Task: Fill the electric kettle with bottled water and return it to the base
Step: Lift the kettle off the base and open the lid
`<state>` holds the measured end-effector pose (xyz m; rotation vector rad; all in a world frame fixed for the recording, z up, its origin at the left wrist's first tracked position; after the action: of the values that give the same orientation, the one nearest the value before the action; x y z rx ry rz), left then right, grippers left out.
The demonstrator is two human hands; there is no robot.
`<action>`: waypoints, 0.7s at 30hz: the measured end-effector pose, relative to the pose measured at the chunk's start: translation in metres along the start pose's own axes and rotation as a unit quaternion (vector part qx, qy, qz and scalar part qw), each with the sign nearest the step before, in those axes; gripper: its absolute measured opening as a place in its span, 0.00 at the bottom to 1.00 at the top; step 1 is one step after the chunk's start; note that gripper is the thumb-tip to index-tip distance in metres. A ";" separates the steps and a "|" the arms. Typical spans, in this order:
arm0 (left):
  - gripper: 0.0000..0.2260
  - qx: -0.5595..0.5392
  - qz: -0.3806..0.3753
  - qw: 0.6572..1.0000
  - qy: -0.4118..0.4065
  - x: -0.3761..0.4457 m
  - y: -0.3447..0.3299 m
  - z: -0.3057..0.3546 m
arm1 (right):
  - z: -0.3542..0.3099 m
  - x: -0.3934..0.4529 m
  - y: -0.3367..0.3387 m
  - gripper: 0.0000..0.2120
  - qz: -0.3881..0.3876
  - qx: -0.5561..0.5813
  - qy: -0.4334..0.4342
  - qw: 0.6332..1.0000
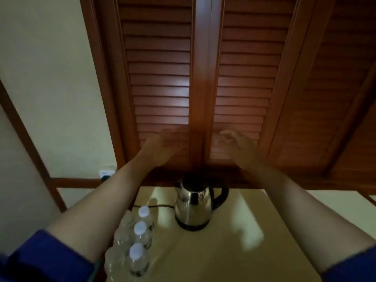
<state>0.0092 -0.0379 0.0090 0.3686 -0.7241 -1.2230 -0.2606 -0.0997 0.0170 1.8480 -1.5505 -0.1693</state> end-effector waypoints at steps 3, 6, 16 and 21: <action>0.34 -0.056 0.032 0.997 0.041 -0.018 -0.030 -0.010 | 0.037 -0.021 -0.019 0.13 0.005 0.044 -0.025 0.999; 0.28 -0.201 0.106 0.968 0.110 -0.048 -0.068 -0.024 | 0.078 -0.041 -0.040 0.14 0.001 0.063 -0.072 0.995; 0.18 -0.304 0.167 0.916 0.199 -0.098 -0.160 -0.063 | 0.129 -0.043 -0.089 0.20 -0.010 0.157 -0.113 0.981; 0.12 -0.287 0.147 0.936 0.142 -0.100 -0.163 -0.061 | 0.139 -0.040 -0.107 0.18 -0.017 0.197 -0.140 0.970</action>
<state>-0.0827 -0.0034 -0.1662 -0.0517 -0.1422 -1.0124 -0.2564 -0.1201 -0.1620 2.2354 -1.8504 -0.1513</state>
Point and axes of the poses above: each hand's wrist, its own x-axis towards the middle knuckle, its own y-axis out of the back of the hand, z = x × y, the point moved 4 cm from there along x, towards the middle knuckle, and after that the axes turned 6 degrees about -y, right-handed, at the moved point
